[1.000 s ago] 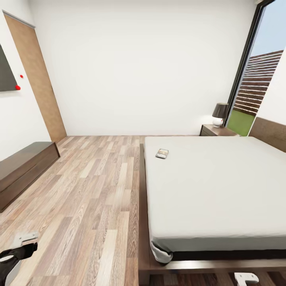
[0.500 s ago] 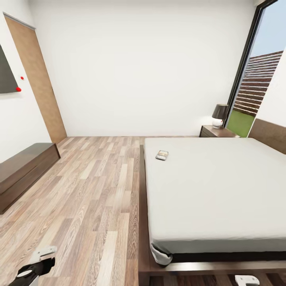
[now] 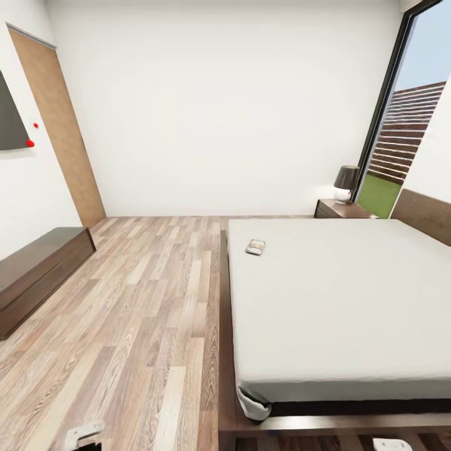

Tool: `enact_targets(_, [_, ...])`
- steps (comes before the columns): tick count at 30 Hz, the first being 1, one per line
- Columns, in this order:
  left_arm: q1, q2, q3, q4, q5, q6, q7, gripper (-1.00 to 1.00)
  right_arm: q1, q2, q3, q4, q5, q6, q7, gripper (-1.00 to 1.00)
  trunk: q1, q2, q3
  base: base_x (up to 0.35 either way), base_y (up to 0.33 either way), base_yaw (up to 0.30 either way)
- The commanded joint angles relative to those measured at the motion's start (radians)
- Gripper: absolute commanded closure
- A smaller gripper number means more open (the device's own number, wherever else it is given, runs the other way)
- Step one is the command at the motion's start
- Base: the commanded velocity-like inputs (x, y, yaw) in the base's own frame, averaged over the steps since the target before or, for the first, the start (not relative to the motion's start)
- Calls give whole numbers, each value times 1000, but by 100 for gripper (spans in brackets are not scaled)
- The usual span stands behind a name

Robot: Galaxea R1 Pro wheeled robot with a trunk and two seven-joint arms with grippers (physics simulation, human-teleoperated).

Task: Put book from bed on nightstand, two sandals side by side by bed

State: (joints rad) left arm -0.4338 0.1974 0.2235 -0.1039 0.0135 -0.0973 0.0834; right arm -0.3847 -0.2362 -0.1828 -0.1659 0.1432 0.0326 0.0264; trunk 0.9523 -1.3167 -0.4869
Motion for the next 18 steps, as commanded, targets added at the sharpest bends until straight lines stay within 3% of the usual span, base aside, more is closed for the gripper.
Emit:
enact_targets(1, [4, -8, 2, 3, 0, -10, 2, -100, 0, -1, -9, 1, 10, -4, 3, -100, -4, 7, 2, 0, 0, 0])
enact_targets(6, [19, -29, 1, 8, -3, -27, 2, -100, 10, -3, -19, 9, 10, -45, 3, -100, -23, 42, 18, 0, 0, 0])
enact_targets(18, [58, -49, 0, 10, -3, -65, 2, -100, 26, 0, -23, 14, 13, -80, 3, -100, -69, 126, 56, 0, 0, 0])
